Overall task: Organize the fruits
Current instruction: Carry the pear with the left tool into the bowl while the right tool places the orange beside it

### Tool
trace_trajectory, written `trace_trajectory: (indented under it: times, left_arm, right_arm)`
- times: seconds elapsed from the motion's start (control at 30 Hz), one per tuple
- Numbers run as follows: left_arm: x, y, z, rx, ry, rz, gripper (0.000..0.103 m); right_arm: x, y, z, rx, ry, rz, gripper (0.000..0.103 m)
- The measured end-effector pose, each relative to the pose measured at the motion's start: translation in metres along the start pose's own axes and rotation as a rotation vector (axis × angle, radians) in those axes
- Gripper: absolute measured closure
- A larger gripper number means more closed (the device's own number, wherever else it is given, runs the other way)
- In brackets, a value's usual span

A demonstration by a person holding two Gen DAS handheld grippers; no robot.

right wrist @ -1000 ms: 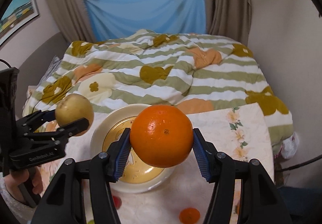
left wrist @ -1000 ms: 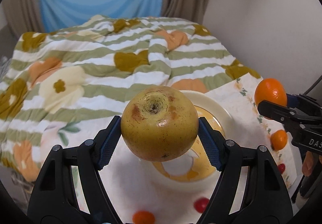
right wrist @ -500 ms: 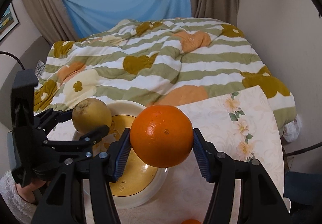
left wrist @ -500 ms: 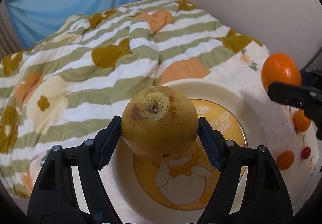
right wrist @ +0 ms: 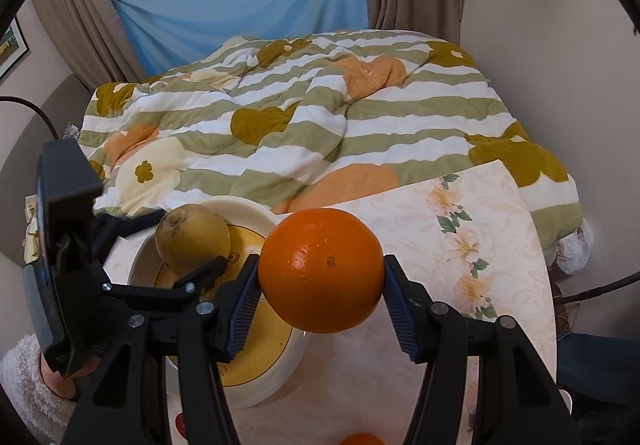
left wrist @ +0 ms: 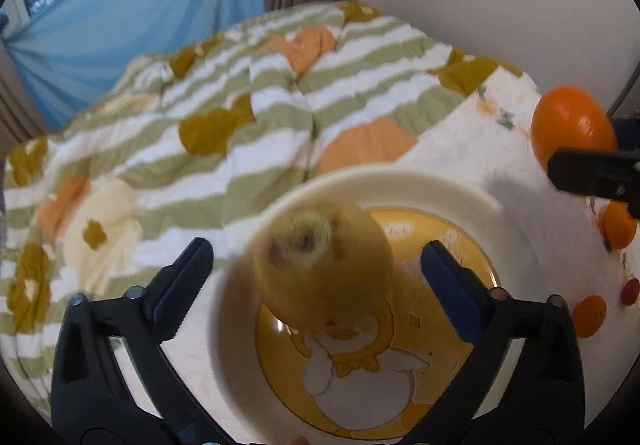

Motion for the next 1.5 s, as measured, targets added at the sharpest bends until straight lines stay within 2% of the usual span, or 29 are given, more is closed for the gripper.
trace_trajectory:
  times: [0.2, 0.4, 0.8, 1.23, 1.27, 1.43, 1.47, 1.5]
  left_arm:
    - [-0.012, 0.01, 0.006, -0.031, 0.04, 0.011, 0.0]
    - [-0.041, 0.026, 0.027, -0.066, 0.138, -0.015, 0.0]
    - [-0.086, 0.055, 0.069, -0.112, 0.29, -0.085, 0.0]
    - [-0.105, 0.064, 0.104, -0.151, 0.377, -0.104, 0.0]
    - [-0.105, 0.064, 0.105, -0.151, 0.38, -0.104, 0.0]
    - [-0.108, 0.068, 0.11, -0.158, 0.398, -0.113, 0.0]
    - [-0.109, 0.07, 0.112, -0.158, 0.403, -0.116, 0.0]
    - [-0.109, 0.071, 0.113, -0.159, 0.41, -0.117, 0.0]
  right_arm:
    - [-0.003, 0.007, -0.004, 0.009, 0.021, -0.011, 0.048]
    - [-0.015, 0.002, -0.007, 0.007, 0.061, -0.043, 0.048]
    - [-0.048, -0.042, 0.007, -0.036, 0.227, -0.111, 0.048]
    - [-0.057, -0.069, 0.018, -0.02, 0.403, -0.022, 0.048]
    - [-0.057, -0.067, 0.016, 0.004, 0.409, -0.02, 0.046]
    - [-0.062, -0.057, 0.012, 0.065, 0.43, -0.017, 0.011]
    - [-0.062, -0.055, 0.013, 0.066, 0.425, -0.018, 0.0]
    - [-0.062, -0.053, 0.013, 0.071, 0.415, -0.029, 0.0]
Point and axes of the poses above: each gripper's, at about its wrist camera, not at the fingertips, and y roughly against the way its jaws point, x to its right, z to its underside, the point moved 7 cm from there along -y, roughly the way its jaws point, and after that the axes turned 5 degrees about -z, right-handed, at the moved point
